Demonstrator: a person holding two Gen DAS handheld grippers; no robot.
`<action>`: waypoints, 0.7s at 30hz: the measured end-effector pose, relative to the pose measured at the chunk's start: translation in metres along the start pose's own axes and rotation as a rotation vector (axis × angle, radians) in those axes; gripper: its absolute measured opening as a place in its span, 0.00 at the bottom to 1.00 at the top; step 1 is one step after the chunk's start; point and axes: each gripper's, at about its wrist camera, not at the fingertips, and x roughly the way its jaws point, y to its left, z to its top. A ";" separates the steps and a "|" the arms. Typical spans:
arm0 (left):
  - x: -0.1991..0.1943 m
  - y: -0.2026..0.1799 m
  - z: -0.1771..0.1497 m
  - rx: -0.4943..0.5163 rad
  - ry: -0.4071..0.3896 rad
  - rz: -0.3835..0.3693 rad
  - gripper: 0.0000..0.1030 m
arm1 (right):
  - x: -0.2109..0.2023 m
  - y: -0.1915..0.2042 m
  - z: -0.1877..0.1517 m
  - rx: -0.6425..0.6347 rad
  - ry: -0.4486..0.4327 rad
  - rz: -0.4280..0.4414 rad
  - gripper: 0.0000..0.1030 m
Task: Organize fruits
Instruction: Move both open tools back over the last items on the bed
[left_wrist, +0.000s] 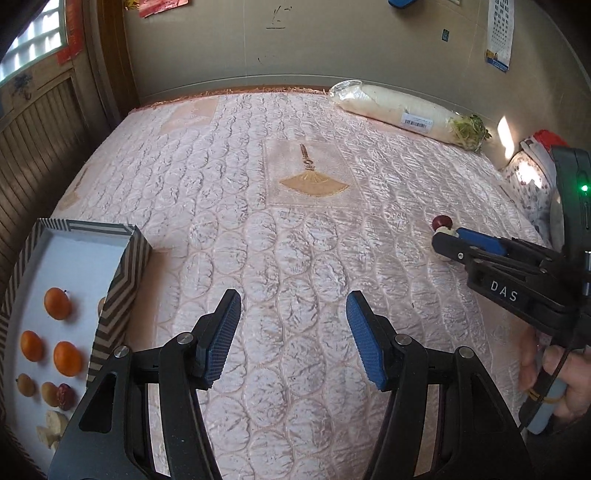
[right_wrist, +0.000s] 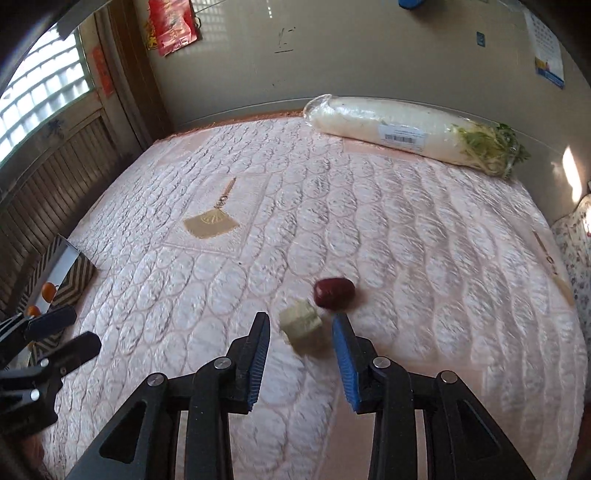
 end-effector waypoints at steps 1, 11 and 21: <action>0.002 0.002 0.001 -0.005 0.003 0.003 0.58 | 0.004 0.005 0.003 -0.012 0.006 0.017 0.33; 0.012 -0.004 0.008 -0.011 0.020 -0.008 0.58 | -0.027 0.030 0.004 -0.101 0.000 0.066 0.33; 0.033 -0.071 0.026 0.134 0.029 -0.126 0.58 | -0.016 -0.028 0.004 0.000 0.021 -0.135 0.33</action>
